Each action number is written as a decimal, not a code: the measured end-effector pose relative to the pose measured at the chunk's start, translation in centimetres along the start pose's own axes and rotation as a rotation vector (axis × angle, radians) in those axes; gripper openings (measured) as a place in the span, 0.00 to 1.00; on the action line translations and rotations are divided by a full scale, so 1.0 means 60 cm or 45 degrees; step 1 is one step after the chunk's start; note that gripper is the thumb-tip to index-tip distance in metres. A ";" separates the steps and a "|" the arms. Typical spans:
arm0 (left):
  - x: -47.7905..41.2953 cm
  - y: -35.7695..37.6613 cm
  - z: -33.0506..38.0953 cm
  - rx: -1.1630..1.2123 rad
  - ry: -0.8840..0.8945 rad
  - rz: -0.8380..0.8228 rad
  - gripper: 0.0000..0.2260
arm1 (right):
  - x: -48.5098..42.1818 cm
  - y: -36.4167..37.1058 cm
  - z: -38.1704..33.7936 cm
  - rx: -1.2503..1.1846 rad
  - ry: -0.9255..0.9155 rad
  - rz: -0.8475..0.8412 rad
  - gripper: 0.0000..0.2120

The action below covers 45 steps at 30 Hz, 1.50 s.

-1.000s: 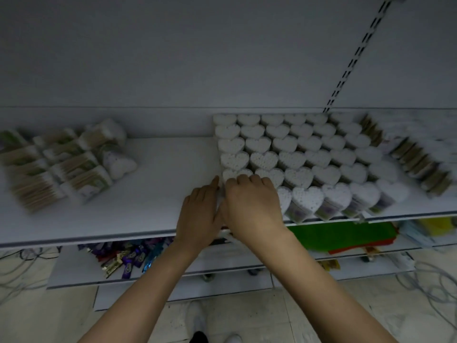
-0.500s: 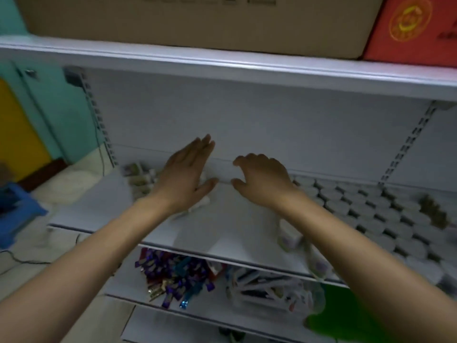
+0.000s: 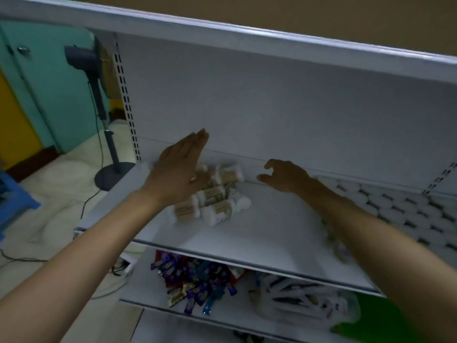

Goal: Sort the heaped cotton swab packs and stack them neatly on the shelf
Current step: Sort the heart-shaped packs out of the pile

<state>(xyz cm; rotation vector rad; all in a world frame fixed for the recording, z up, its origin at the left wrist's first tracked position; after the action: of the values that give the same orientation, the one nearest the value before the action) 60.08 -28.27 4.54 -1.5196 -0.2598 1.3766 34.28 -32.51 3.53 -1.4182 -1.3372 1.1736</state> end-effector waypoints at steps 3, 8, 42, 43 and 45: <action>0.002 0.000 -0.047 0.062 0.072 -0.012 0.37 | -0.045 0.051 -0.024 -0.135 0.177 -0.009 0.34; -0.001 0.002 -0.097 0.164 0.168 -0.096 0.35 | -0.084 0.117 -0.073 -0.396 0.383 0.011 0.37; 0.122 0.234 0.410 1.352 -0.403 -0.515 0.25 | 0.426 0.021 0.154 0.038 0.048 1.062 0.09; 0.130 0.241 0.423 1.358 -0.455 -0.510 0.25 | 0.429 0.028 0.166 0.032 0.027 1.077 0.09; 0.145 0.257 0.443 1.375 -0.537 -0.479 0.25 | 0.430 0.043 0.191 0.004 -0.016 1.088 0.09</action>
<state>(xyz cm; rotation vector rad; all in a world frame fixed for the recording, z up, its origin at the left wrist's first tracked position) 33.77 -15.08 -7.89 -0.2684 -0.0244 1.1893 23.43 -7.30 -3.49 -2.0633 -0.7128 1.7022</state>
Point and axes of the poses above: each hand's wrist, its own x-axis away from the middle knuckle, its own y-axis out of the palm, z = x × y, the point moved 3 cm from there along -x, towards the middle knuckle, and after that the axes turned 12 degrees about z, right-handed, at the moved point
